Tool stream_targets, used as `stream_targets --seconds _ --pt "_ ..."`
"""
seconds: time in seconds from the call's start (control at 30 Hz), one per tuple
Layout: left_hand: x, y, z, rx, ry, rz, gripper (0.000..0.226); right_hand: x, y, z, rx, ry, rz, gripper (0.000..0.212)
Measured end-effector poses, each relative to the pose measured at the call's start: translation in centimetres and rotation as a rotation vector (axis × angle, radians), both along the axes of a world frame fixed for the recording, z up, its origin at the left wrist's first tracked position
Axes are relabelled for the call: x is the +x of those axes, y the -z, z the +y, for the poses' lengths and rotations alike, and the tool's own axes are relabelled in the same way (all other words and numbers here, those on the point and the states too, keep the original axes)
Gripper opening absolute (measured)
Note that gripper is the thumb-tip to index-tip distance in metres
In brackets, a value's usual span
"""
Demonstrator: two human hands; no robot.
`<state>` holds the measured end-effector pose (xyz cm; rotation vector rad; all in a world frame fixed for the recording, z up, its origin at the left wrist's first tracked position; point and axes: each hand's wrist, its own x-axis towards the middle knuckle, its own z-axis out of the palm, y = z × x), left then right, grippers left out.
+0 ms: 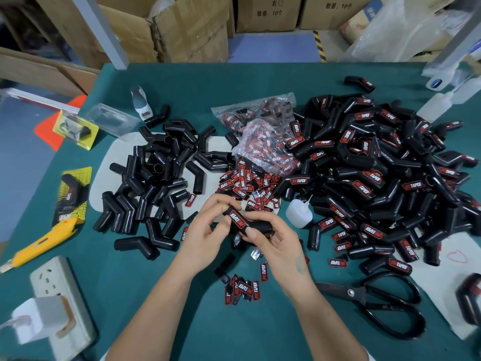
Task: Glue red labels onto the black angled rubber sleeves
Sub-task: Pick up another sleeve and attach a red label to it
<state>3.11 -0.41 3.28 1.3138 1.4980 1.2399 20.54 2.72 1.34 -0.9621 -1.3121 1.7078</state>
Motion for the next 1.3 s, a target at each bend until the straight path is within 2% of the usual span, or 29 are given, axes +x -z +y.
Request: stream_targets --seconds 0.13,0.27,0.37,0.5,0.67,0.8,1.17,1.3 --pt "-0.4 -0.2 0.1 -0.013 -0.019 -0.066 0.04 0.0 -0.4 -0.2 -0.042 0.012 0.003 0.024" --pt "-0.4 -0.1 0.0 -0.092 0.031 -0.234 0.039 0.0 -1.2 -0.2 -0.138 0.068 0.076 0.027" --pt "-0.5 0.0 -0.2 -0.098 0.074 -0.262 0.043 0.2 -1.5 -0.1 -0.176 0.06 0.129 0.029" --pt "-0.5 -0.7 -0.4 -0.048 0.122 -0.22 0.029 0.2 -1.7 -0.1 -0.188 0.049 0.165 0.029" --pt "-0.1 -0.8 -0.3 -0.086 0.122 -0.232 0.033 0.2 -2.0 -0.3 -0.029 0.102 0.049 0.022" --pt "-0.3 -1.1 -0.2 -0.076 0.154 -0.303 0.011 0.2 -1.9 -0.6 0.093 0.1 -0.052 0.023" --pt "-0.9 -0.7 -0.3 -0.04 0.204 -0.28 0.016 0.5 -1.8 -0.7 0.232 0.088 -0.118 0.03" --pt "-0.9 -0.9 -0.3 -0.078 0.211 -0.244 0.021 0.6 -1.4 -0.6 0.392 0.121 -0.231 0.04"
